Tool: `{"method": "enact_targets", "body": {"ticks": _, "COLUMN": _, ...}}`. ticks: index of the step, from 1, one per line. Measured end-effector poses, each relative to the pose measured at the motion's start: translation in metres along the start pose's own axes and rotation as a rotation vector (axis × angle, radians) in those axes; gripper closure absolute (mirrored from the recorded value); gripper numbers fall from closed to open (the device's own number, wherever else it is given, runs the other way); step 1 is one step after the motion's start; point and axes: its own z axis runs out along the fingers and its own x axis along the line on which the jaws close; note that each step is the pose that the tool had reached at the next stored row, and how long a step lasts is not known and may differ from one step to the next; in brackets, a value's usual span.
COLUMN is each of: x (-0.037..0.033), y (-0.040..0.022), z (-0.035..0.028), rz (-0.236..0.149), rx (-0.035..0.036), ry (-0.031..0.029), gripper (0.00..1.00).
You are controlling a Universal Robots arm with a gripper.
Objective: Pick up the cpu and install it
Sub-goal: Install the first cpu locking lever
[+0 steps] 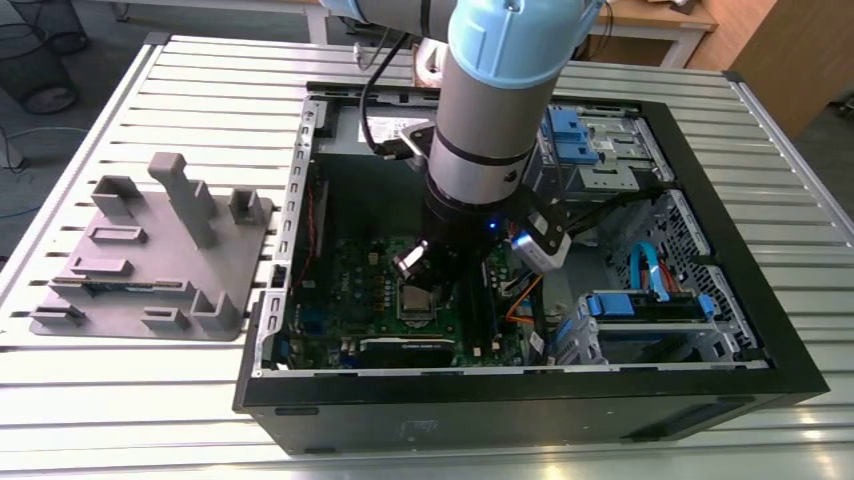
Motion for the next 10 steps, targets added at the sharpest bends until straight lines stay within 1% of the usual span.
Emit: {"method": "enact_targets", "body": {"ticks": 10, "x": 0.0011, "y": -0.0032, "z": 0.0023, "rz": 0.002, "rx": 0.0008, "ry": 0.0006, "gripper": 0.89}}
